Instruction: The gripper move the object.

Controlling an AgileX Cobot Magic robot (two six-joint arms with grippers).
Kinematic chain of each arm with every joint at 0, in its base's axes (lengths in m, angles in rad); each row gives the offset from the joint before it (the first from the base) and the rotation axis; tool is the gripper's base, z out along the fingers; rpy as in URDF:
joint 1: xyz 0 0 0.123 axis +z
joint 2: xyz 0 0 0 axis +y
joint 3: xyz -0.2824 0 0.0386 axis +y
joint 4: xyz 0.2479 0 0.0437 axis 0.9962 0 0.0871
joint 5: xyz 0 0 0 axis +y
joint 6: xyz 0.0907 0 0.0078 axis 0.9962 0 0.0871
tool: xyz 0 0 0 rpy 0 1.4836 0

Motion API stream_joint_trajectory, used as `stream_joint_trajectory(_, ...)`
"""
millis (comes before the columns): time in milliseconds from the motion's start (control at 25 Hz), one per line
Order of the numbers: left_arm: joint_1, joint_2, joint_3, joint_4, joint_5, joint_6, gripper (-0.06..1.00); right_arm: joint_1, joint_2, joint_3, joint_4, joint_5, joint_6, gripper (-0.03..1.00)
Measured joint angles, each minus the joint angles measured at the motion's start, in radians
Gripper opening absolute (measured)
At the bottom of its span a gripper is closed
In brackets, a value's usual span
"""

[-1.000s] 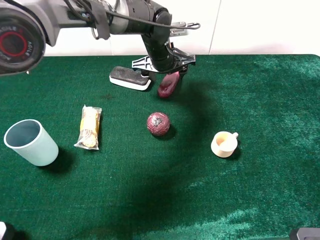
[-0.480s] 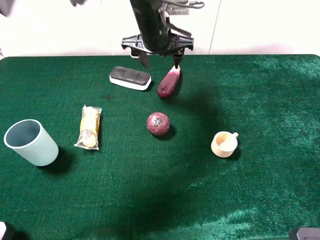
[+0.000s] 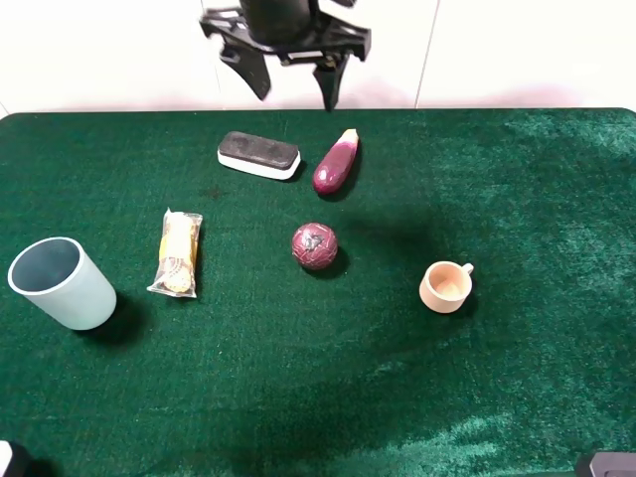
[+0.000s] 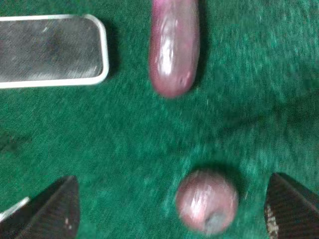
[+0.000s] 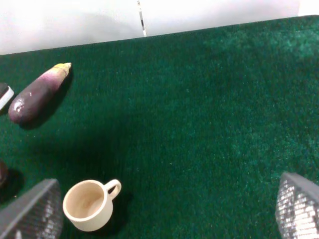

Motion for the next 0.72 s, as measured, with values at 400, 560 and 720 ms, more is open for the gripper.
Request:
stream_joint_trajectory(400,0.0,-0.194,0.0,-0.032,0.019,0.103,0.76,0.0,0.0,0.0,0.0,0.0,0.0,0.65)
stream_joint_trajectory(560,0.0,-0.277,0.0,-0.062,0.02,0.143,0.76,0.0,0.0,0.0,0.0,0.0,0.0,0.65)
stream_joint_trajectory(720,0.0,-0.359,0.043,-0.068,0.02,0.16,0.76,0.0,0.0,0.0,0.0,0.0,0.0,0.65)
